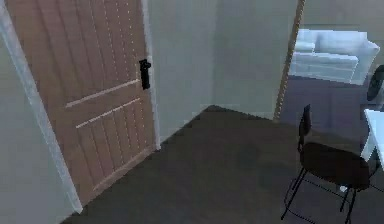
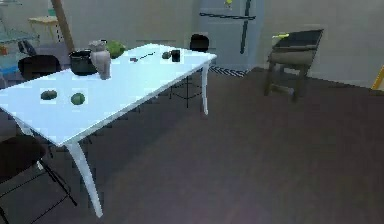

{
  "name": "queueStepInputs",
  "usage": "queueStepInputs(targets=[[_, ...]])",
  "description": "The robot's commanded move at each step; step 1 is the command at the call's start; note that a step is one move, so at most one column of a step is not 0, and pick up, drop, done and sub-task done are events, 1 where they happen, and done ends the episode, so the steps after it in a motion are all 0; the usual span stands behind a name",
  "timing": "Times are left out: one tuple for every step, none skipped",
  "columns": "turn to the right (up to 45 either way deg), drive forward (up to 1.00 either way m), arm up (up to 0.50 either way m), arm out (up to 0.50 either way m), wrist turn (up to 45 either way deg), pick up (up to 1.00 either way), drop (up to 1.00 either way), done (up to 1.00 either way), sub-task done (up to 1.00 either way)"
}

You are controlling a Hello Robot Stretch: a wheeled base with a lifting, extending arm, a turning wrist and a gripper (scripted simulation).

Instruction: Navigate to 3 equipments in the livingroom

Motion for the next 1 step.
queueStepInputs(targets=[[0.0, 1.0, 0.0, 0.0, 0.0, 0.0, 0.0, 0.0, 0.0]])
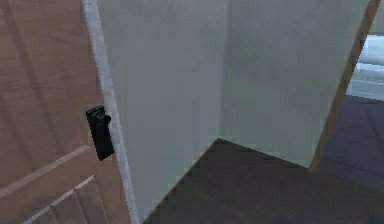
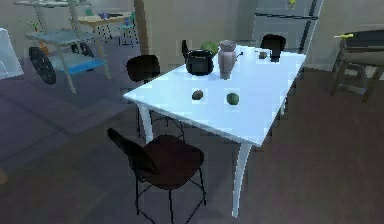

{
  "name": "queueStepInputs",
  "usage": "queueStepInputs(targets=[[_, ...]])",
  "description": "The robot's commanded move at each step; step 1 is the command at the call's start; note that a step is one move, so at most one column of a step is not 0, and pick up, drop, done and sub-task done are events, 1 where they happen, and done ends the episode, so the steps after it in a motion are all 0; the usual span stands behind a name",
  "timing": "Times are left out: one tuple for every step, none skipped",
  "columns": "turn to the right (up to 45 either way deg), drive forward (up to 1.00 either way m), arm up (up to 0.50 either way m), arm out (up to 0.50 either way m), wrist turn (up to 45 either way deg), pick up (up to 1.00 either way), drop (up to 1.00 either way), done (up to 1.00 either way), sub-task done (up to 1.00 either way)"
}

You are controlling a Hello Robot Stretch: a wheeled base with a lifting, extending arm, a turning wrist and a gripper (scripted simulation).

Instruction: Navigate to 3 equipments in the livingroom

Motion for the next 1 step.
queueStepInputs(targets=[[15.0, 0.0, 0.0, 0.0, 0.0, 0.0, 0.0, 0.0, 0.0]])
